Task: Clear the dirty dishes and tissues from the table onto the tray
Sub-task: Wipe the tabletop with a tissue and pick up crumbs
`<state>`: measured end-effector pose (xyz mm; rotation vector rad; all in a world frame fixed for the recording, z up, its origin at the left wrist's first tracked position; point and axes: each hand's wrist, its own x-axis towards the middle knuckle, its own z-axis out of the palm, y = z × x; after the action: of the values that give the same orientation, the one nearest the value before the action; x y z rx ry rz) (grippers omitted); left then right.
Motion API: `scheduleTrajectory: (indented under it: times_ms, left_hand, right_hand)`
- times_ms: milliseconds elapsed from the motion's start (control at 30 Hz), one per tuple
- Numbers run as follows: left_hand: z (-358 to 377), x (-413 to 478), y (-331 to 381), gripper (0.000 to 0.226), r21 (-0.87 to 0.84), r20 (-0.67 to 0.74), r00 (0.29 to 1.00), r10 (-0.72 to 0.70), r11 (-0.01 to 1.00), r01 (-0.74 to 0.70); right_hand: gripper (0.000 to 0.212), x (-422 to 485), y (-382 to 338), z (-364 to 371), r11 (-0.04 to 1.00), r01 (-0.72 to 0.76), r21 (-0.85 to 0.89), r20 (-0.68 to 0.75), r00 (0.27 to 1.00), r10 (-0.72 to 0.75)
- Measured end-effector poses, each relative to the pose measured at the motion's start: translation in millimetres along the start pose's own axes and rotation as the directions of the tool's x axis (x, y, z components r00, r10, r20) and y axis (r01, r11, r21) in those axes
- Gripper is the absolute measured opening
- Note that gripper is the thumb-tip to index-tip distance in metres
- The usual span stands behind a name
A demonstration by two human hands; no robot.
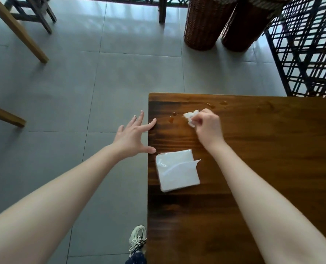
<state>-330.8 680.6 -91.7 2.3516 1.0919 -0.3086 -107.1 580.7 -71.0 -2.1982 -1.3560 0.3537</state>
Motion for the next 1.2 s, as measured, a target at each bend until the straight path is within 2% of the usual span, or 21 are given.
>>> scheduleTrajectory:
  times_ms: [67, 133, 200, 267, 367, 467, 567, 633, 800, 900, 1033, 1100, 1200]
  left_hand:
    - [2, 1, -2, 0.100, -0.059, 0.008, 1.000, -0.009, 0.998, 0.010]
    - [7, -2, -1, 0.100, -0.139, 0.028, 0.999, -0.027, 0.990, 0.031]
    - [12, -5, 0, 0.098, -0.180, 0.045, 0.998, -0.037, 0.983, 0.045]
    - [13, -7, 3, 0.097, -0.187, 0.049, 0.998, -0.044, 0.981, 0.052]
    - [8, -8, 7, 0.095, -0.169, 0.056, 0.996, -0.072, 0.982, 0.080]
    - [5, -11, 12, 0.093, -0.176, 0.052, 0.992, -0.112, 0.977, 0.120]
    - [1, -12, 14, 0.092, -0.181, 0.057, 0.990, -0.127, 0.974, 0.135]
    - [-1, -13, 15, 0.092, -0.195, 0.065, 0.989, -0.130, 0.971, 0.140]
    - [-3, -13, 17, 0.093, -0.198, 0.060, 0.989, -0.134, 0.970, 0.143]
    - [-4, -14, 18, 0.093, -0.191, 0.058, 0.990, -0.132, 0.971, 0.141]
    - [-5, -14, 16, 0.093, -0.199, 0.063, 0.989, -0.132, 0.970, 0.142]
    - [-5, -14, 17, 0.092, -0.184, 0.048, 0.989, -0.137, 0.972, 0.144]
    - [-4, -15, 17, 0.092, -0.165, 0.039, 0.988, -0.146, 0.975, 0.151]
  right_hand:
    - [0.010, 4, 19, -16, 0.995, -0.093, -0.042, -0.049, 0.995, 0.091]
    - [0.011, -14, 28, -23, 0.991, -0.113, -0.066, -0.052, 0.993, 0.110]
    - [0.010, -35, 22, -18, 0.996, -0.084, -0.031, -0.016, 0.996, 0.083]
    - [0.009, -39, 4, -5, 1.000, 0.005, 0.022, 0.060, 0.998, -0.006]
    - [0.009, -7, -22, 17, 0.993, 0.114, 0.036, 0.108, 0.987, -0.117]
    - [0.009, 31, -30, 27, 0.995, 0.096, 0.014, 0.069, 0.993, -0.096]
    - [0.010, 47, -14, 14, 1.000, -0.022, -0.007, -0.025, 0.999, 0.022]
    - [0.010, 38, -3, 4, 0.998, -0.058, -0.028, -0.038, 0.998, 0.057]
    - [0.007, -15, -10, 5, 0.998, 0.058, 0.036, 0.091, 0.994, -0.061]
    - [0.007, -15, -23, 18, 0.994, 0.069, 0.083, 0.082, 0.994, -0.076]
    - [0.007, 29, -33, 28, 0.995, 0.073, 0.072, 0.061, 0.995, -0.077]
    - [0.007, 55, -20, 18, 1.000, 0.005, 0.018, 0.005, 1.000, -0.005]
    - [0.011, 66, 23, -17, 0.974, -0.215, -0.074, -0.120, 0.971, 0.205]
